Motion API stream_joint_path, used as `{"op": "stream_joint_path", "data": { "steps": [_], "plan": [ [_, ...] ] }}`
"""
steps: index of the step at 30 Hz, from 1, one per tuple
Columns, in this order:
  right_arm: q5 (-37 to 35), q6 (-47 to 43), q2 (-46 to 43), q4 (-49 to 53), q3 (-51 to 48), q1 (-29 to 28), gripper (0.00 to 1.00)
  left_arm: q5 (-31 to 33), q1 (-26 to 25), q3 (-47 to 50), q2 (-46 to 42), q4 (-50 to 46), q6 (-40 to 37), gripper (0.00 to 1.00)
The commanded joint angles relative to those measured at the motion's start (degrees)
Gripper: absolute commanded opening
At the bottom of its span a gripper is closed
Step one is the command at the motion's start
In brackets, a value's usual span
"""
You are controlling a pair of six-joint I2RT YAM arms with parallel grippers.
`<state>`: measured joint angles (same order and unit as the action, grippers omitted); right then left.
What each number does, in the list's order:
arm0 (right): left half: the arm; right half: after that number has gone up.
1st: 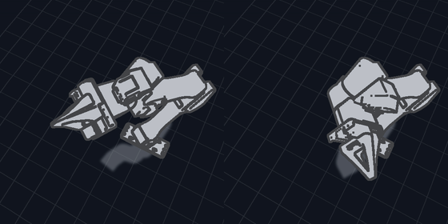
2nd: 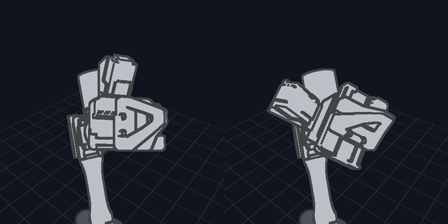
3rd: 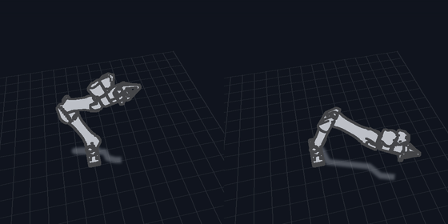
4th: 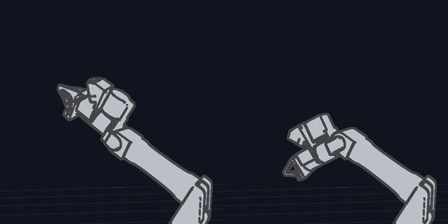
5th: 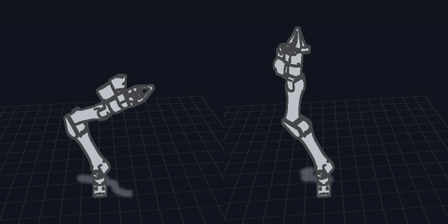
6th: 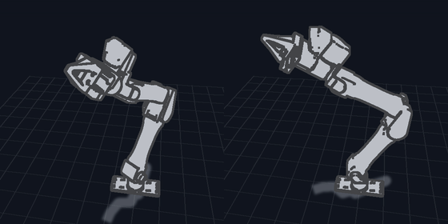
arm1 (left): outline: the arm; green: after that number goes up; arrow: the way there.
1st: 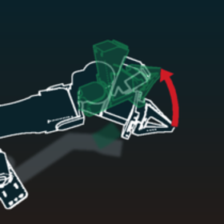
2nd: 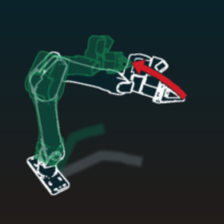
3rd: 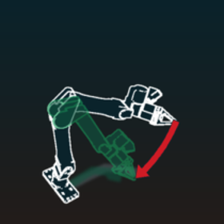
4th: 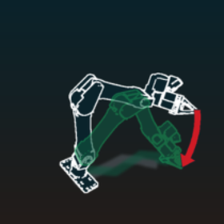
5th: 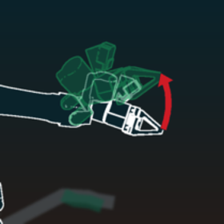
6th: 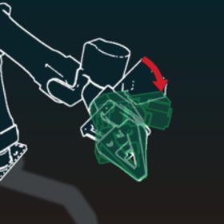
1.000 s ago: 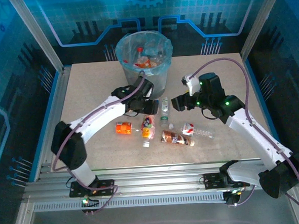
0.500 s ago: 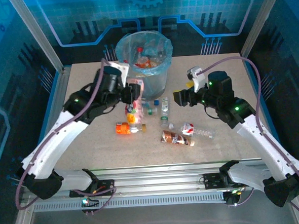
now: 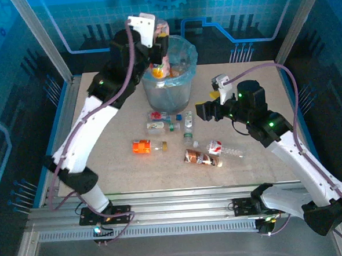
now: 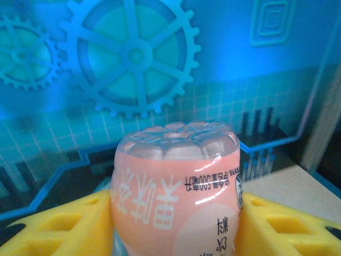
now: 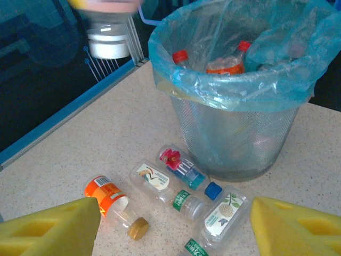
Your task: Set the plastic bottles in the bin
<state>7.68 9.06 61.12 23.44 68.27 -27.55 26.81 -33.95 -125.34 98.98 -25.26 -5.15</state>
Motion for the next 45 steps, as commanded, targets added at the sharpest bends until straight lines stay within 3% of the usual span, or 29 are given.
{"op": "stream_joint_path", "data": {
  "steps": [1,6,17,20,24,26,33,40,45],
  "plan": [
    [-1.30,0.48,-0.82,-1.02,2.20,-1.16,0.75,5.14,2.50,-4.73,5.00,11.53,-3.46,0.54],
    [-2.19,0.11,-1.18,0.17,2.74,-1.44,0.75,6.92,4.12,-2.98,10.73,22.09,-4.87,0.54],
    [-2.95,0.81,-3.24,0.54,0.29,-1.80,0.75,6.35,4.17,22.47,7.37,46.34,-5.68,0.58],
    [-3.11,0.87,-3.49,0.54,-0.23,-1.96,0.75,6.82,4.18,27.20,5.61,48.63,-4.85,0.62],
    [-3.30,0.88,-3.55,0.77,-0.24,-2.22,0.75,6.50,4.19,32.80,2.61,50.20,-3.67,0.77],
    [-3.46,0.57,-3.55,0.64,-0.18,-2.40,0.75,6.46,4.16,34.34,0.93,50.15,-2.97,0.78],
    [-3.31,-0.16,-1.66,0.77,1.64,-2.67,0.75,6.30,4.81,31.94,-2.17,41.38,0.47,0.78],
    [-2.41,0.34,0.27,0.57,2.32,-3.28,0.75,0.60,7.03,11.53,6.21,7.67,9.70,0.64],
    [-1.90,0.18,1.63,2.07,2.76,-3.48,0.75,-7.94,9.27,4.04,11.31,-6.36,17.06,0.53]
  ]
}}
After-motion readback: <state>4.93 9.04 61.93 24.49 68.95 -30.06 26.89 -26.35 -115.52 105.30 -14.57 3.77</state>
